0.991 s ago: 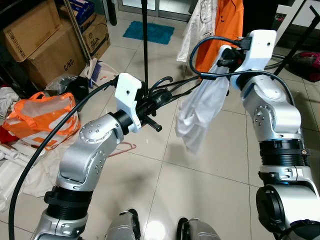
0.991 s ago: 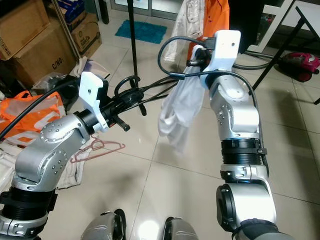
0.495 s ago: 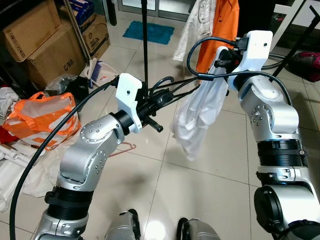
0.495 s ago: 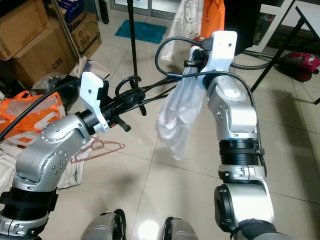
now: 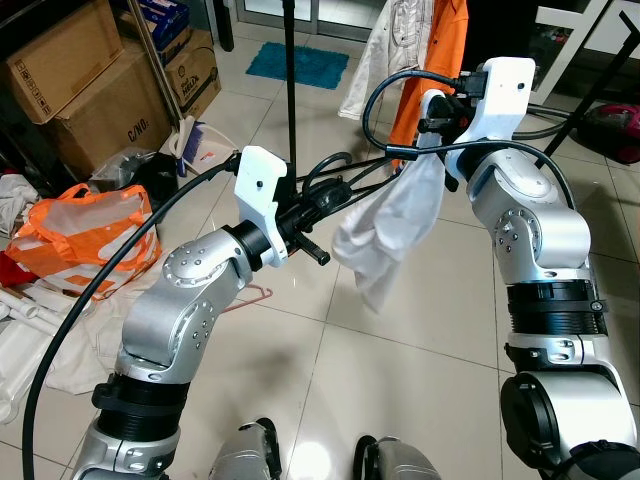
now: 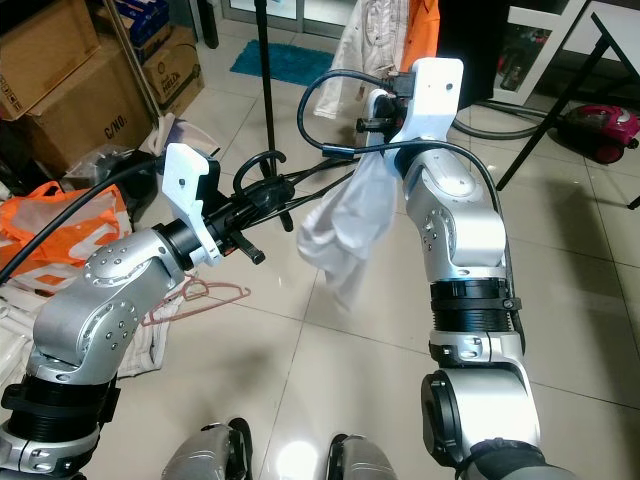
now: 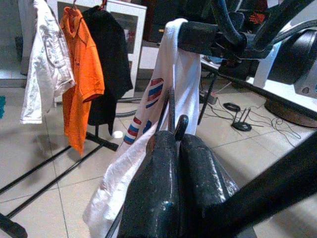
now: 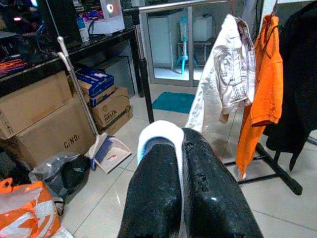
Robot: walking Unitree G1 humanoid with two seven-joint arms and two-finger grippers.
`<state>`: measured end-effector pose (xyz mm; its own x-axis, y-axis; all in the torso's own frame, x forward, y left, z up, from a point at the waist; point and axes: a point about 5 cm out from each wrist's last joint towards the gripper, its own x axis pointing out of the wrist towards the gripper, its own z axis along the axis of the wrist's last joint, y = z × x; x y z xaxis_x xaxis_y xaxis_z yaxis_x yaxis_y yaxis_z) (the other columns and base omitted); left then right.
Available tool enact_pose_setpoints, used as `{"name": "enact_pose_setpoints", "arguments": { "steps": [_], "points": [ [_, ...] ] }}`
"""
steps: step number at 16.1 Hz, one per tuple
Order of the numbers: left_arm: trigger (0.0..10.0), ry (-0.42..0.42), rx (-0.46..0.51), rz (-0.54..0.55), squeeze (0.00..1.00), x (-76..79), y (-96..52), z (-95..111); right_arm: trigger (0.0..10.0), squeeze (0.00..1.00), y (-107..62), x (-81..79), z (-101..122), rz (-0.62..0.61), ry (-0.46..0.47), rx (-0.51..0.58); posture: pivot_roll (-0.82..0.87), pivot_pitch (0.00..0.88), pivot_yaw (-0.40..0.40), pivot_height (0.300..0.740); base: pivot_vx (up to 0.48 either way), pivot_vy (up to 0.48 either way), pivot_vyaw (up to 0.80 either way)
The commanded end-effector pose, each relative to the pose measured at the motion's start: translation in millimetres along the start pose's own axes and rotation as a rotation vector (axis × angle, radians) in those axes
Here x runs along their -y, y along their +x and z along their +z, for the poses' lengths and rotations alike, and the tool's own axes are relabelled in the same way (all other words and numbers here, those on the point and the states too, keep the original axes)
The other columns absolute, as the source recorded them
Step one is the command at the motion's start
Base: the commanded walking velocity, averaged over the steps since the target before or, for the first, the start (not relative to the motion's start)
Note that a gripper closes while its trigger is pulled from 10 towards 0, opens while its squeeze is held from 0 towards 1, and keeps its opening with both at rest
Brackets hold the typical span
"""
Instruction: Hang hanger
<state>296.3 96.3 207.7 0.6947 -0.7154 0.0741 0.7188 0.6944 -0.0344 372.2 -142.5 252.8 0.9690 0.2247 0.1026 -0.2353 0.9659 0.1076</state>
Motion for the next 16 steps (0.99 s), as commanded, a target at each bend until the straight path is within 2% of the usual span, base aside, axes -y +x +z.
{"name": "enact_pose_setpoints", "arguments": {
  "steps": [1,5,8,12,16],
  "points": [
    [10.0,0.014,0.007,-0.006,0.00,2.1,2.9,1.4,10.0,0.00,-3.1,-5.7,7.7,0.022,0.011,0.029,-0.09,0.140,-0.025,0.740,0.000,0.000,0.00],
    [10.0,0.005,0.014,-0.020,0.00,4.4,3.0,3.5,10.0,0.00,-5.7,-10.3,1.0,0.039,0.008,0.007,-0.09,0.145,-0.021,0.740,0.000,0.000,0.00],
    [10.0,0.016,-0.032,-0.084,0.00,5.8,-8.5,1.9,10.0,0.00,-2.0,15.6,-9.7,-0.064,-0.073,-0.010,-0.09,0.151,-0.018,0.740,0.000,0.000,0.00],
    [10.0,0.025,-0.036,-0.122,0.00,8.4,-14.9,7.4,10.0,0.00,0.9,25.3,-14.2,-0.103,-0.087,-0.025,-0.08,0.158,-0.019,0.740,0.000,0.000,0.00],
    [10.0,0.006,-0.056,-0.150,0.00,14.2,-17.6,4.2,10.0,0.00,4.7,26.7,-13.0,-0.108,-0.091,-0.014,-0.08,0.162,-0.022,0.740,0.000,0.000,0.00]
  ]
}}
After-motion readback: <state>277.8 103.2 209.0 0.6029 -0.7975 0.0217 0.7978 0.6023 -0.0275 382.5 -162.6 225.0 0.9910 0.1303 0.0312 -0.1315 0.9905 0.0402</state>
